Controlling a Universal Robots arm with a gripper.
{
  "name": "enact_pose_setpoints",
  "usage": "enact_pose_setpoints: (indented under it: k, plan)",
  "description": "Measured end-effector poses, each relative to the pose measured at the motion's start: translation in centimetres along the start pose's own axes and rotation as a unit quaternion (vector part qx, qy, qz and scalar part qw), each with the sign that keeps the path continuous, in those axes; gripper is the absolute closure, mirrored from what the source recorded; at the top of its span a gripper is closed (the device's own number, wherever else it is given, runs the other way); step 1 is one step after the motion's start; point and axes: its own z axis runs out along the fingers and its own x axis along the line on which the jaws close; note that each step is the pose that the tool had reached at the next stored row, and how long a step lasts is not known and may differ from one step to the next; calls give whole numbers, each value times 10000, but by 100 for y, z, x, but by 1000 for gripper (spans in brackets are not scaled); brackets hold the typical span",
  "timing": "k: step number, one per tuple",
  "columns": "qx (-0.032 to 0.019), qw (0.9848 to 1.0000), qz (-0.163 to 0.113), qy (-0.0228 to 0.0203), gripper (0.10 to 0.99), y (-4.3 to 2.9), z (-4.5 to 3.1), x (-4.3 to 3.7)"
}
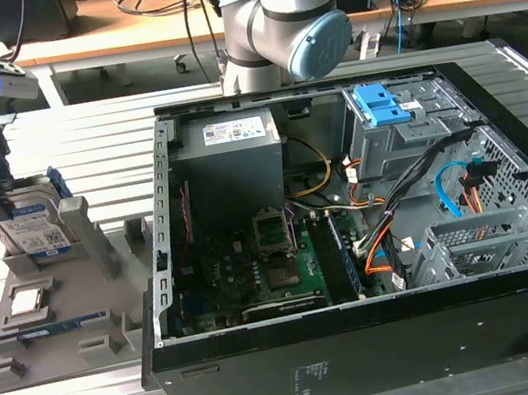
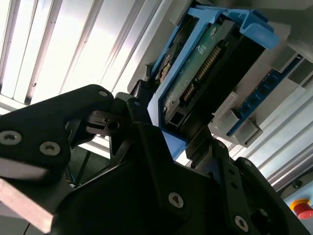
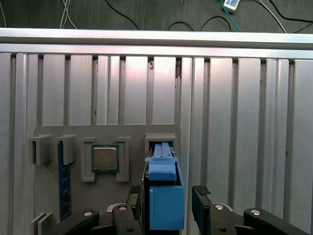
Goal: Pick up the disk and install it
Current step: 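Pick up the disk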
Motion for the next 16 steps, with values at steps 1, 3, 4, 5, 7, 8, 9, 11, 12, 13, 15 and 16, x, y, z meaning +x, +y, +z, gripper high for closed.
enact_pose_setpoints:
  k: [1, 3, 4, 5, 7, 8, 9, 11, 12, 13, 15, 16]
  plan:
    - [0, 10000, 0, 0, 545, 0, 0, 0]
    - [0, 10000, 0, 0, 557, 0, 1, 0]
    - [0, 10000, 0, 1, 624, 0, 1, 0]
    - [0, 10000, 0, 0, 690, 0, 1, 0]
    - [0, 10000, 0, 0, 722, 0, 2, 0]
    - [0, 10000, 0, 0, 722, 0, 2, 0]
    - [0, 10000, 0, 0, 722, 0, 2, 0]
    - [0, 10000, 0, 0, 722, 0, 3, 0]
    - [0, 10000, 0, 0, 722, 0, 3, 0]
    - [0, 10000, 0, 0, 722, 0, 4, 0]
    - [0, 10000, 0, 0, 722, 0, 4, 0]
    - [0, 10000, 0, 0, 722, 0, 5, 0]
